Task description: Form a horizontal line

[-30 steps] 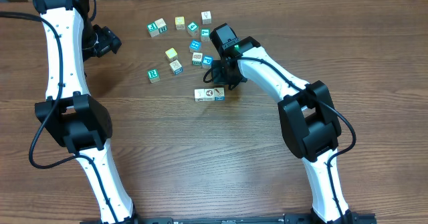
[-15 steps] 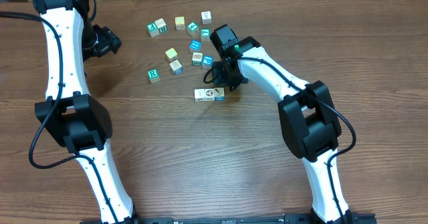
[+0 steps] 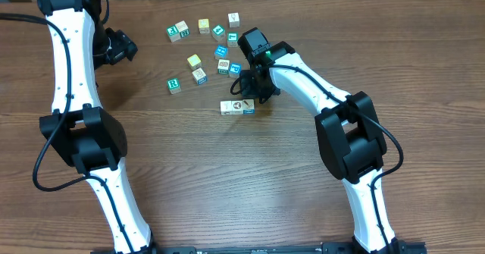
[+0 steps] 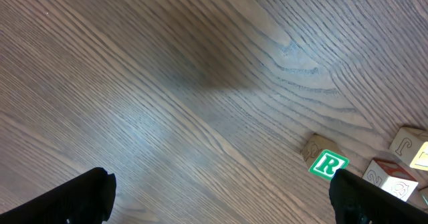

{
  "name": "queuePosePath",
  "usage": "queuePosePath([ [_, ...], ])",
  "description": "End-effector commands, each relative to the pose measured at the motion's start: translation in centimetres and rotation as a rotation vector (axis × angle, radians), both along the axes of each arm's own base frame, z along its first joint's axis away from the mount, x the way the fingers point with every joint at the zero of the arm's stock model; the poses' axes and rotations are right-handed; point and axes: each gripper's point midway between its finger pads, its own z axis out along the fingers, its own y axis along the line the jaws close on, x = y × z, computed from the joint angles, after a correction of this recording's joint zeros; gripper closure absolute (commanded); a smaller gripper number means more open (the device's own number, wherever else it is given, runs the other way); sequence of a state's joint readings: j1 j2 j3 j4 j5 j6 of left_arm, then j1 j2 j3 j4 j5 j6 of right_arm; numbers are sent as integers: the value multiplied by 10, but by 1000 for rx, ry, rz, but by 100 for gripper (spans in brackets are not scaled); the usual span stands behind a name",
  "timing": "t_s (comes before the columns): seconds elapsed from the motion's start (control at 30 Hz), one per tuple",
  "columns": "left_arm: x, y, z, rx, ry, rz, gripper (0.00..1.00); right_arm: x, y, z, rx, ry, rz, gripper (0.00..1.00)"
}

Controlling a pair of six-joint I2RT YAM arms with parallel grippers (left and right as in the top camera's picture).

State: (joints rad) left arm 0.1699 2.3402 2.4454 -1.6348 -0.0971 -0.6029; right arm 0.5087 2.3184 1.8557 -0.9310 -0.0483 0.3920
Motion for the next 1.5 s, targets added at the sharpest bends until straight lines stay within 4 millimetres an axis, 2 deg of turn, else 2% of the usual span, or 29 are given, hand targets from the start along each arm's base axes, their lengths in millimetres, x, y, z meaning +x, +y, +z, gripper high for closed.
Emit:
queuePosePath([
  [0.0,0,-3,2,2,-2,-4,0,-6,-1,-6,-8,27,4,96],
  [1.03,0,-3,2,2,-2,-4,0,-10,-3,-7,-16,42,4,96],
  [1.47,0,-3,2,2,-2,-3,0,-8,3,-5,11,35,9,96],
])
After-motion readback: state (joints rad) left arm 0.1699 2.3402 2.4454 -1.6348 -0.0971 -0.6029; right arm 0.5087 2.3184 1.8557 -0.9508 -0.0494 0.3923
